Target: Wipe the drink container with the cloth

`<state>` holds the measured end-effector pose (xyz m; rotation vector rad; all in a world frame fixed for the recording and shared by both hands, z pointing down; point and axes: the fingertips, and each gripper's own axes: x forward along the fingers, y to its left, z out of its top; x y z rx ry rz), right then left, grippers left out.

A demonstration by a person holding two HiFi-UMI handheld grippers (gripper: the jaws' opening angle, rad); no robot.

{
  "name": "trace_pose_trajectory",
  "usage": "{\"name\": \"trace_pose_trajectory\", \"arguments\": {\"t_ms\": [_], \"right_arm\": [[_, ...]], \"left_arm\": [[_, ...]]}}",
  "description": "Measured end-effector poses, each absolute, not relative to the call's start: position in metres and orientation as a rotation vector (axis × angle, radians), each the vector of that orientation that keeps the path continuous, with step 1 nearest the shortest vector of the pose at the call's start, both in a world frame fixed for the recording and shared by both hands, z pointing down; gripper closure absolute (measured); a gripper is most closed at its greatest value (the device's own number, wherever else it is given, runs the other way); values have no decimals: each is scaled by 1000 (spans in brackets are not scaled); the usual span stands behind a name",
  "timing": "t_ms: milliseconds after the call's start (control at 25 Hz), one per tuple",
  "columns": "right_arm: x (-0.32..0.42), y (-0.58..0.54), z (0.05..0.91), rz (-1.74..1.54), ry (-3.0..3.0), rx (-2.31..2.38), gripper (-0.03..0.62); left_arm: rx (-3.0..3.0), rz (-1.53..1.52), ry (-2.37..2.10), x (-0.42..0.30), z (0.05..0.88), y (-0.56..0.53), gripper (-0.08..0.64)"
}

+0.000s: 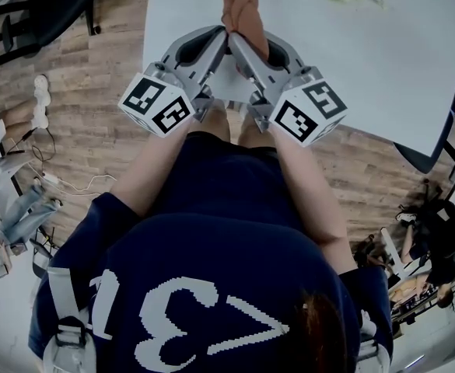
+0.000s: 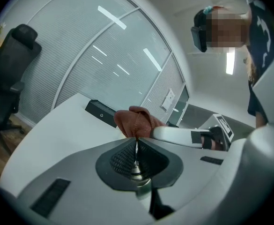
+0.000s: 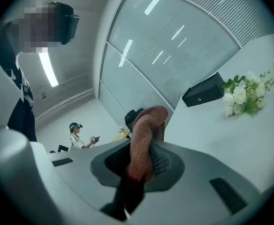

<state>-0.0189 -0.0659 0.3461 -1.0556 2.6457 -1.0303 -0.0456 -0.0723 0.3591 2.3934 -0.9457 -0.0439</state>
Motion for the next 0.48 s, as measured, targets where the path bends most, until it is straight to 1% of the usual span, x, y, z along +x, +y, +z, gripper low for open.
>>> {"name": "trace_pose_trajectory", "arguments": {"t_ms": [120,320,480], "right_arm": [[-13,-65,356,-1010,2700,-1110,526],[30,-57,400,-1041,2763,-1301,526],[66,-50,447,-1149,2773,-1444,526]], "left_arm": [[2419,-18,-945,-45,358,-71,535],[2495,53,-882,-48,358,-63,535],[2557,91,-808,-46,358,-55,535]]}}
